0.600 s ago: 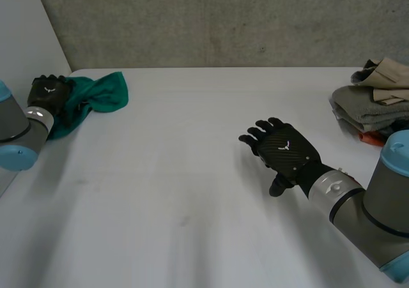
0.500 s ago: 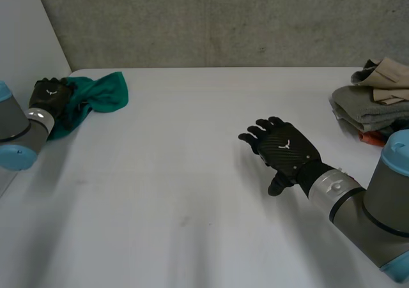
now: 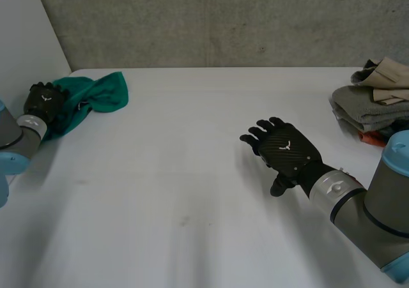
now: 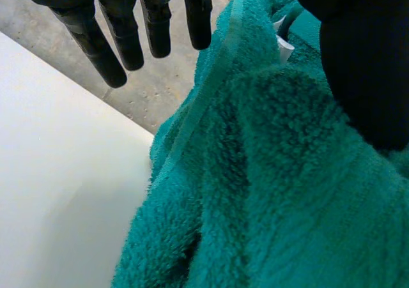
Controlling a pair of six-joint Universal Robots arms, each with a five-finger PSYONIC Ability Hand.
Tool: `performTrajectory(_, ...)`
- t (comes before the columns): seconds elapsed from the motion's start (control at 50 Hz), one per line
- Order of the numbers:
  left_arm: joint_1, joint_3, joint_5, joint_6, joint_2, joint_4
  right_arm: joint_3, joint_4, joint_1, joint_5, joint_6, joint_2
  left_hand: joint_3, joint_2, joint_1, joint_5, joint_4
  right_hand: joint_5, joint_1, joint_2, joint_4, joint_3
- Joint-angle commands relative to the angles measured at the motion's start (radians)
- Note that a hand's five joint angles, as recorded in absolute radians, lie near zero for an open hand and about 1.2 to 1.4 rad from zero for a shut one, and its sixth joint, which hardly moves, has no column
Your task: Fold the laundry.
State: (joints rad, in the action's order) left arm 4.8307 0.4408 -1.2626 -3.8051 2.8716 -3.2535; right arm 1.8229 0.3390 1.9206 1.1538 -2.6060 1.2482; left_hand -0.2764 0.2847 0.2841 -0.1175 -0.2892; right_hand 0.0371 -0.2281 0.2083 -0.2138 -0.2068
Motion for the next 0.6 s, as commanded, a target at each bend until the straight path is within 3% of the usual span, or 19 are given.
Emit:
performTrajectory(0.02, -0.002, -0.045, 0.02, -0.007, 0.035, 0.012, -0.001, 0.0, 0.001, 0.004, 0.006, 0.0, -0.21, 0.201, 0.202, -0.194, -0.197, -0.037, 0.054, -0.034, 0.039, 0.032)
performTrajectory(0.04, -0.002, -0.05, 0.02, -0.008, 0.038, 0.015, 0.001, 0.0, 0.001, 0.004, 0.007, 0.0, -0.271, 0.263, 0.263, -0.255, -0.258, -0.037, 0.054, -0.034, 0.039, 0.032)
performTrajectory(0.12, -0.005, -0.053, 0.006, -0.013, 0.037, 0.017, 0.001, 0.0, 0.001, 0.009, 0.009, 0.004, -1.109, 1.101, 1.101, -1.093, -1.096, -0.037, 0.054, -0.034, 0.039, 0.032)
performTrajectory(0.24, -0.037, 0.064, -0.129, 0.008, -0.086, -0.098, 0.001, 0.0, 0.0, 0.01, 0.015, 0.004, -1.12, 1.112, 1.112, -1.104, -1.107, -0.037, 0.054, -0.034, 0.039, 0.032)
performTrajectory(0.36, -0.091, 0.237, -0.071, 0.09, -0.268, -0.228, -0.001, 0.0, 0.001, 0.017, 0.026, 0.005, -1.12, 1.112, 1.112, -1.104, -1.107, -0.037, 0.054, -0.034, 0.039, 0.032)
performTrajectory(0.44, -0.161, 0.355, -0.029, 0.207, -0.43, -0.272, -0.01, 0.0, -0.005, 0.03, 0.029, 0.013, -1.12, 1.112, 1.112, -1.104, -1.107, -0.037, 0.054, -0.034, 0.039, 0.032)
performTrajectory(0.6, -0.311, 0.509, -0.064, 0.452, -0.715, -0.246, -0.039, -0.005, -0.051, 0.066, 0.008, 0.039, -1.12, 1.112, 1.112, -1.104, -1.107, -0.037, 0.054, -0.034, 0.039, 0.032)
